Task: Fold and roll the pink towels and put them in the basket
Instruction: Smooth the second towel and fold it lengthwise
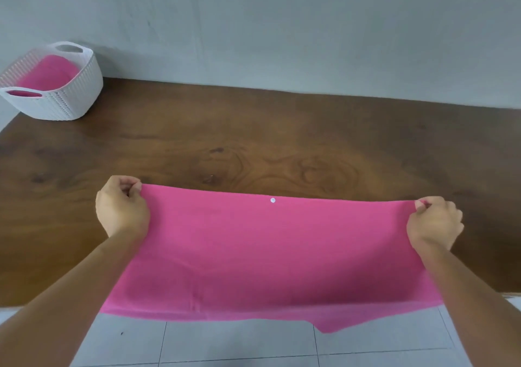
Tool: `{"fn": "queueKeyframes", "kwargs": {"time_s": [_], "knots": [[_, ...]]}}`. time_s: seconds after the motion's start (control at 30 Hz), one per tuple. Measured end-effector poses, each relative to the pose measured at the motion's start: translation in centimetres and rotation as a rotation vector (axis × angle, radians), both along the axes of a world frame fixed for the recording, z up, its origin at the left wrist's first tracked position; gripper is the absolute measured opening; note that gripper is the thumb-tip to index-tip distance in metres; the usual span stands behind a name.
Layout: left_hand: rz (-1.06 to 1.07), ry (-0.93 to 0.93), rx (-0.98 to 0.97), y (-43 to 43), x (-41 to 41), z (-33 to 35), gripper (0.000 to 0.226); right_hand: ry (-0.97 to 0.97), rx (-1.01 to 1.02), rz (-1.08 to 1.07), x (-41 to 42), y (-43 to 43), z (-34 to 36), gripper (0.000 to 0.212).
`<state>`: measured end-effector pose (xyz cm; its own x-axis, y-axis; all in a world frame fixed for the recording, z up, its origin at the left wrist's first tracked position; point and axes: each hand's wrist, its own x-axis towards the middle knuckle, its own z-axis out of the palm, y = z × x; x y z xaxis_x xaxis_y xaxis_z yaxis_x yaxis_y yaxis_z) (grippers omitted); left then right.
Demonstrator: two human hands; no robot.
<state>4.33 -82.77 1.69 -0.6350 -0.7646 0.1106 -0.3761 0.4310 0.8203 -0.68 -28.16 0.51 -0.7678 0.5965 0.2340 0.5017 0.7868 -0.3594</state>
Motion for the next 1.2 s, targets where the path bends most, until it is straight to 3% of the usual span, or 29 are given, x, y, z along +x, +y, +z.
{"fn": "queueKeyframes", "kwargs": {"time_s": [1.2], "knots": [[0.1, 0.008, -0.07, 3.0, -28.8, 0.1, 0.014, 0.012, 0.011, 0.11, -33.1, 1.7, 0.2, 0.015]]}}
